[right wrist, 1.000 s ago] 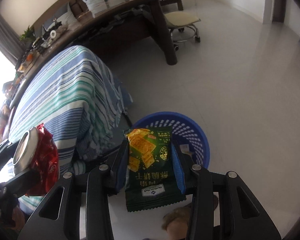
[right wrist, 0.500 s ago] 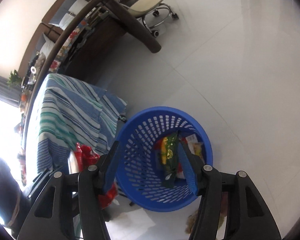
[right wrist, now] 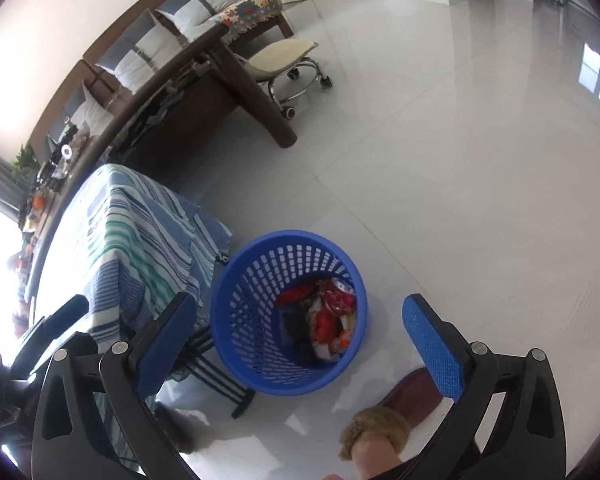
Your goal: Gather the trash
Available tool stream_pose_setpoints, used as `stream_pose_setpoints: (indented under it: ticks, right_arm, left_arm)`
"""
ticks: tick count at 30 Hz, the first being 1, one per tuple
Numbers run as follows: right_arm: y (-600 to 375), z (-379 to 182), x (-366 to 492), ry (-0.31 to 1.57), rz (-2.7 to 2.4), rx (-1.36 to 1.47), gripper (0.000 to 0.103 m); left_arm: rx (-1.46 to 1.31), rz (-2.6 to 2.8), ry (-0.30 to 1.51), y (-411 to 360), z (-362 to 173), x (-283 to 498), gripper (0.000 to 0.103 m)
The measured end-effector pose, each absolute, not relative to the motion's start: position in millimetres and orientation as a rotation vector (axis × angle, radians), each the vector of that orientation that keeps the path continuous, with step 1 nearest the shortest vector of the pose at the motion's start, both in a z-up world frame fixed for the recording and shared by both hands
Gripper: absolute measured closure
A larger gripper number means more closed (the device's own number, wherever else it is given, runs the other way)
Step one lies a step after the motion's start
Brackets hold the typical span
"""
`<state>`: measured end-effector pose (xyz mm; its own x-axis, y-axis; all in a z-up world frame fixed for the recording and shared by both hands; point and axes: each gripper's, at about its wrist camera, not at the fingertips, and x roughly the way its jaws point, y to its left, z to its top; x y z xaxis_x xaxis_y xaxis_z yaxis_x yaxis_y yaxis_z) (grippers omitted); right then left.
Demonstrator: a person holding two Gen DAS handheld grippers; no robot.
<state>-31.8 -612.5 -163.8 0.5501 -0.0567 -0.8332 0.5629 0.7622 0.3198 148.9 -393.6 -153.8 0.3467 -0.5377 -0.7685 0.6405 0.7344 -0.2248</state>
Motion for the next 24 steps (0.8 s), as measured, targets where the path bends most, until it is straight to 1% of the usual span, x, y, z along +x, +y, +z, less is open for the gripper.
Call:
stream_pose_setpoints:
  ticks: [1, 3, 6, 9, 12, 16, 20, 24]
  right_arm:
    - [-605.2, -157.3, -40.8, 0.925, -0.401, 0.588, 0.000]
    - [-587.1, -145.1, -58.6, 0.953, -0.447, 0.497, 0.000]
    - [-555.8, -127.2, -82.4, 0.942, -0.480, 0.359, 0.000]
    - [-526.1, -112.7, -103.8, 0.952, -0.487, 0.282, 0.000]
    - [-511.6, -103.1, -122.7, 0.942, -0.522, 0.282, 0.000]
    - [-502.7, -97.6, -136.8, 0.931, -0.547, 0.320, 0.000]
    - [-487.3, -94.5, -137.0, 0.939, -0.546, 0.271, 0.001]
    - [-478.6, -94.3, -137.3, 0.950, -0.528, 0.270, 0.001]
  left_arm:
    - [0.133, -0.746, 0.948, -389.1, -152.2, 142.5, 0.000]
    - [0.167, -0.690, 0.936, -382.0, -150.1, 129.4, 0.000]
    - [0.215, -0.643, 0.933, -374.5, -147.4, 108.9, 0.000]
    - [0.232, -0.649, 0.915, -367.0, -140.2, 88.0, 0.000]
    - [0.251, -0.570, 0.909, -359.8, -135.4, 72.2, 0.000]
    - [0.233, -0.621, 0.989, -353.0, -137.0, 65.3, 0.000]
    - [0.295, -0.580, 0.981, -351.8, -139.1, 54.8, 0.000]
    - [0.289, -0.576, 0.988, -348.7, -138.2, 52.5, 0.000]
